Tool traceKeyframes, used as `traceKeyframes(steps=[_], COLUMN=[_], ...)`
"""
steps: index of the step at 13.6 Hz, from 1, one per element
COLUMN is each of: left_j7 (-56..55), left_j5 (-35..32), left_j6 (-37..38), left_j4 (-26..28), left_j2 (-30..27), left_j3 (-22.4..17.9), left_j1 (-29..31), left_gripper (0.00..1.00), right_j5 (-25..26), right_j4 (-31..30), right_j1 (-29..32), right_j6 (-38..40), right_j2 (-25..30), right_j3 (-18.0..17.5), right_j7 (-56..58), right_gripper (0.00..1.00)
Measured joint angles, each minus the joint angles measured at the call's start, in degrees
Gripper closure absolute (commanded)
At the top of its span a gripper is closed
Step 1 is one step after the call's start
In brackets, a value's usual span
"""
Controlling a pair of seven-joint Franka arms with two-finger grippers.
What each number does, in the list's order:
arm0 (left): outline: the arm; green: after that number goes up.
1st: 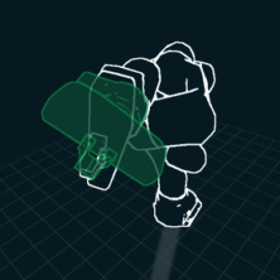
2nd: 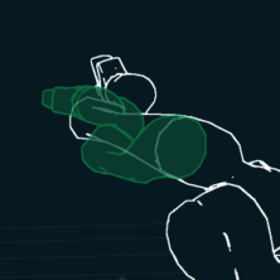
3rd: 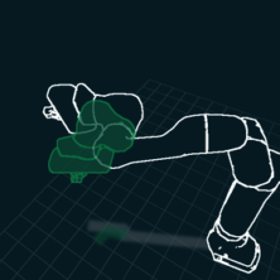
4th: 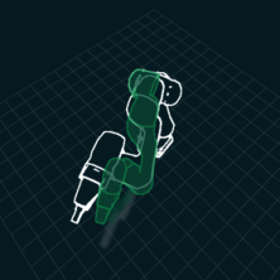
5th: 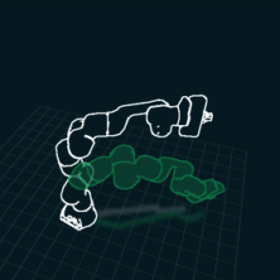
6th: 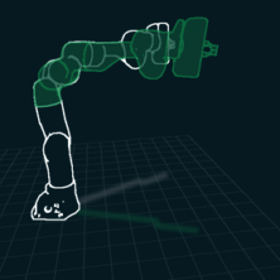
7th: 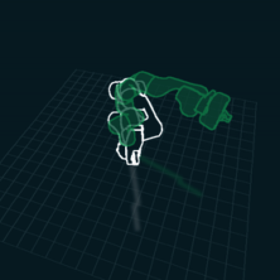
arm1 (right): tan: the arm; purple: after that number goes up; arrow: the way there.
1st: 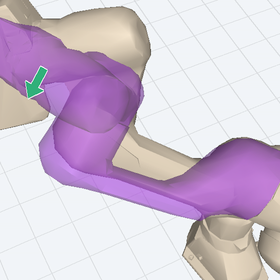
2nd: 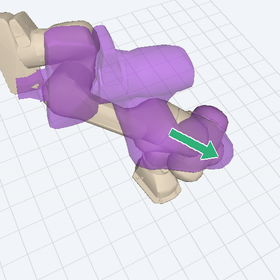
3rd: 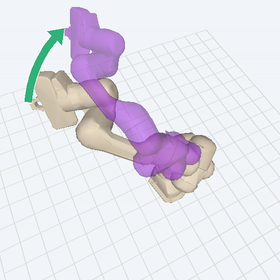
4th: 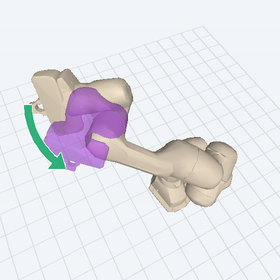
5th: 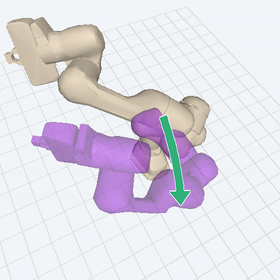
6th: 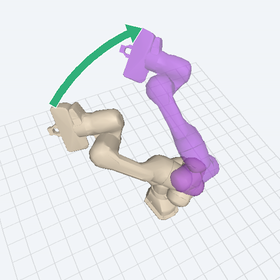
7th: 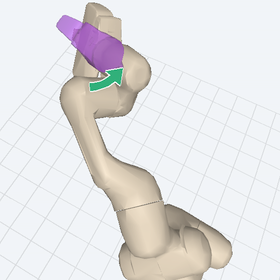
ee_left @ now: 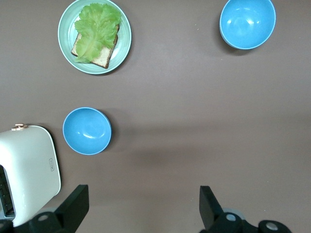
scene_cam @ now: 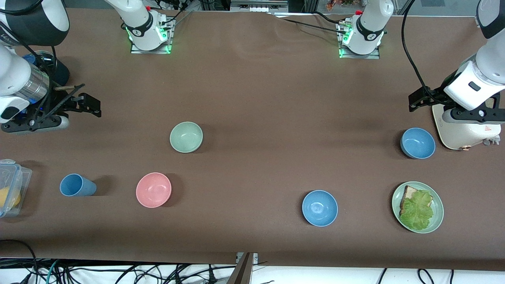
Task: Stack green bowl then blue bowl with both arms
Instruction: 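Move the right gripper over the mint-green bowl and lower to its rim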
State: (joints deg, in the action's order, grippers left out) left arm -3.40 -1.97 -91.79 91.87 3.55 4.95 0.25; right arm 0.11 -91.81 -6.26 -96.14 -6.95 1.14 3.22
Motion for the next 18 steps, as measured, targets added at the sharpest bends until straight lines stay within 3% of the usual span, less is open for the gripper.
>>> traceKeyframes(steps=[7,11,18], left_j7=[0.0,0.0,0.0], left_j5=[0.0,0.0,0.0], left_j6=[0.0,0.0,0.0], left_j4=[0.0,0.0,-0.1], left_j2=[0.0,0.0,0.0], left_j3=[0.0,0.0,0.0], left_j1=[0.0,0.0,-0.1], left_gripper=[0.00,0.00,0.00], right_j5=[-0.1,-6.4,-7.2], right_j4=[-0.3,-2.2,-20.5], right_j1=[-0.8,-1.0,-8.3], right_j6=[2.4,1.1,-25.0], right_j2=[-4.0,-4.7,-7.3], right_j3=[-0.4,-0.5,-1.1], right_j7=[0.8,0.9,-6.3], right_gripper=[0.00,0.00,0.01])
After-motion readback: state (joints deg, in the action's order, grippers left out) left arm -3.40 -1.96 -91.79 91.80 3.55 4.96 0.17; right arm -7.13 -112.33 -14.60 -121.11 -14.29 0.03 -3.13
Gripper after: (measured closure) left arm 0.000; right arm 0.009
